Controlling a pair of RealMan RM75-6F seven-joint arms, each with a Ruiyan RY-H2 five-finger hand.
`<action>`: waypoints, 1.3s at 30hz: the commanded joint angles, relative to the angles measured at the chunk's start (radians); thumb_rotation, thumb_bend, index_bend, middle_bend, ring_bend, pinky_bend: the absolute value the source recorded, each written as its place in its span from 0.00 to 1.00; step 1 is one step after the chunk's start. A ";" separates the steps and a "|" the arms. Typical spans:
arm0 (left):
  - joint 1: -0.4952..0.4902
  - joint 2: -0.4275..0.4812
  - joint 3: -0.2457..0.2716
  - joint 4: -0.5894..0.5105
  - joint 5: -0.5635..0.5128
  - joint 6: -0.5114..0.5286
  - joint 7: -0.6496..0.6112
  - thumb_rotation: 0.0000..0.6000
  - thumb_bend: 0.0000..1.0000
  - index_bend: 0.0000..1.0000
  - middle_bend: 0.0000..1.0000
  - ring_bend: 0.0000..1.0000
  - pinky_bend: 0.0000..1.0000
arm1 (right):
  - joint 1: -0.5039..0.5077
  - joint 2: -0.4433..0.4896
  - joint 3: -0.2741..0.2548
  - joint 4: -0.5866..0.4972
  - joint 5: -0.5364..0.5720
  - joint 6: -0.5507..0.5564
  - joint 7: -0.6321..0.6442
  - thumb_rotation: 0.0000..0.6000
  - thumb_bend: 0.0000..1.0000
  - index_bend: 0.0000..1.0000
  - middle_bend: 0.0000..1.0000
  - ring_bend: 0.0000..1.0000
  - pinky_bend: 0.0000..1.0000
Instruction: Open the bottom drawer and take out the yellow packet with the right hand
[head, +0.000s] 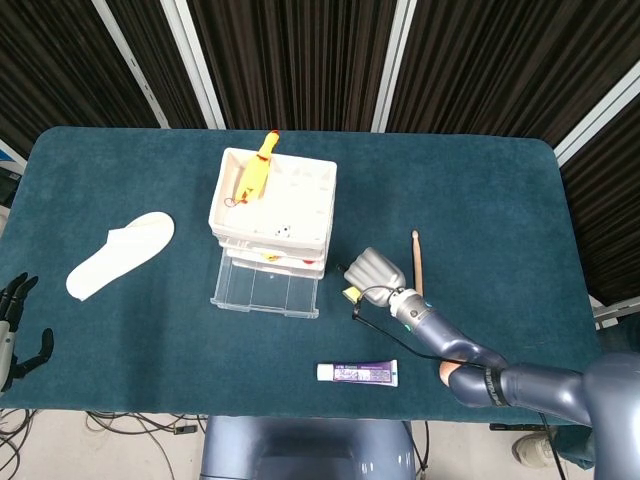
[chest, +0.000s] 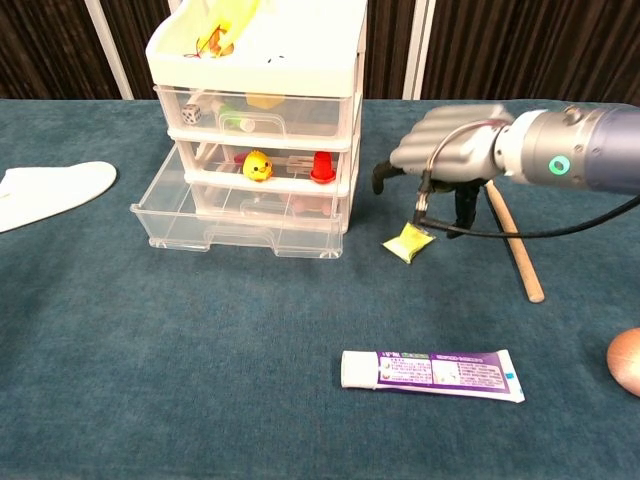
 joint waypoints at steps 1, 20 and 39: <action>-0.001 -0.001 0.000 0.000 0.000 -0.001 0.000 1.00 0.51 0.03 0.00 0.00 0.00 | -0.051 0.124 0.033 -0.164 0.100 0.092 -0.011 1.00 0.20 0.27 0.97 0.94 0.98; 0.002 -0.015 -0.003 0.000 0.021 0.029 0.037 1.00 0.51 0.03 0.00 0.00 0.00 | -0.483 0.342 -0.082 -0.450 -0.077 0.644 0.205 1.00 0.13 0.10 0.22 0.30 0.27; 0.009 -0.025 0.006 0.019 0.101 0.084 0.051 1.00 0.51 0.03 0.00 0.00 0.00 | -0.788 0.145 -0.193 -0.190 -0.391 0.950 0.248 1.00 0.10 0.04 0.11 0.22 0.25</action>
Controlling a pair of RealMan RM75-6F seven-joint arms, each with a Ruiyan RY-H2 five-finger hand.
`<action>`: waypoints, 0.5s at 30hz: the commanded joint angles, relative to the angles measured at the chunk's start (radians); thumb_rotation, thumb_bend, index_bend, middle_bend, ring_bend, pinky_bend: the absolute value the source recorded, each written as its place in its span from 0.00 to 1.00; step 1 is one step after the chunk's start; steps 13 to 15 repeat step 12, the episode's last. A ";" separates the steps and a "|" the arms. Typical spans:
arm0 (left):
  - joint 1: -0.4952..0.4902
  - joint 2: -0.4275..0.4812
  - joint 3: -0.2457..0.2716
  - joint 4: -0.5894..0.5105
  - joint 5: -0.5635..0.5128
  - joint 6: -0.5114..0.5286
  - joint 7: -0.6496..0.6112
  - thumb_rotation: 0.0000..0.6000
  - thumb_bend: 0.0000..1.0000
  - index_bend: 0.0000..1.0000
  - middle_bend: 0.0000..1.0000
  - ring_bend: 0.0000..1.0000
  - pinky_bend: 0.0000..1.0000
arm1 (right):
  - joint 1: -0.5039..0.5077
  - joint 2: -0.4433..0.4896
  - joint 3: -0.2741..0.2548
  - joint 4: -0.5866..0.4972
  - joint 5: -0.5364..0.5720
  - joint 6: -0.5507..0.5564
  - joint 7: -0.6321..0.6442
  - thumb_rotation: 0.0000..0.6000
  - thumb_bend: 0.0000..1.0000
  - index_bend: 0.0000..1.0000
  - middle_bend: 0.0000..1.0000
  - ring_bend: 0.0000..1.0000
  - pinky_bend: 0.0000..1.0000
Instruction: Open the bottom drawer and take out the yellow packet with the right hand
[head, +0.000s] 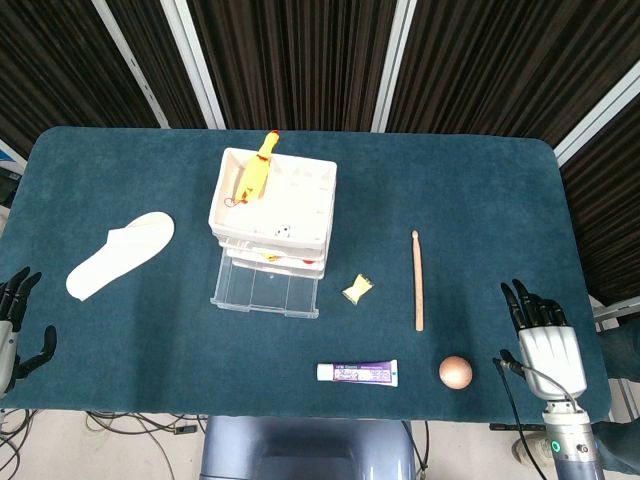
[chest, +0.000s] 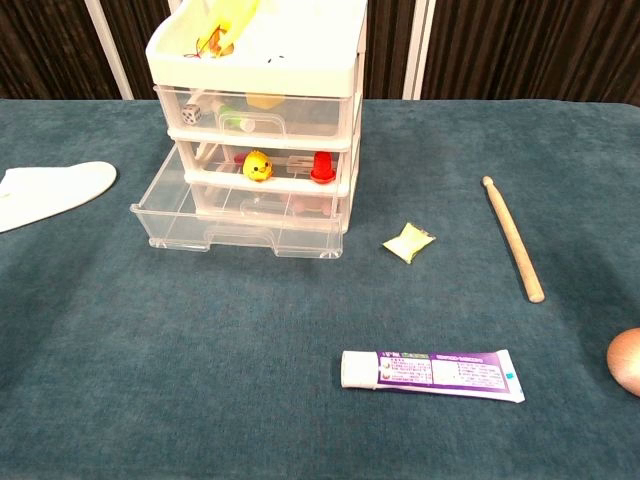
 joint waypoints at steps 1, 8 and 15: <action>0.003 -0.004 0.004 0.006 0.019 0.015 0.008 1.00 0.51 0.03 0.00 0.00 0.00 | -0.021 -0.006 -0.005 0.014 -0.021 0.002 0.008 1.00 0.10 0.04 0.11 0.22 0.25; -0.004 0.002 0.012 0.029 0.044 0.011 0.011 1.00 0.51 0.03 0.00 0.00 0.00 | -0.052 0.016 0.000 -0.004 -0.050 -0.022 0.007 1.00 0.10 0.04 0.11 0.22 0.25; -0.007 0.001 0.013 0.041 0.050 0.009 0.015 1.00 0.51 0.03 0.00 0.00 0.00 | -0.064 0.030 0.009 -0.022 -0.064 -0.025 0.004 1.00 0.10 0.04 0.11 0.22 0.25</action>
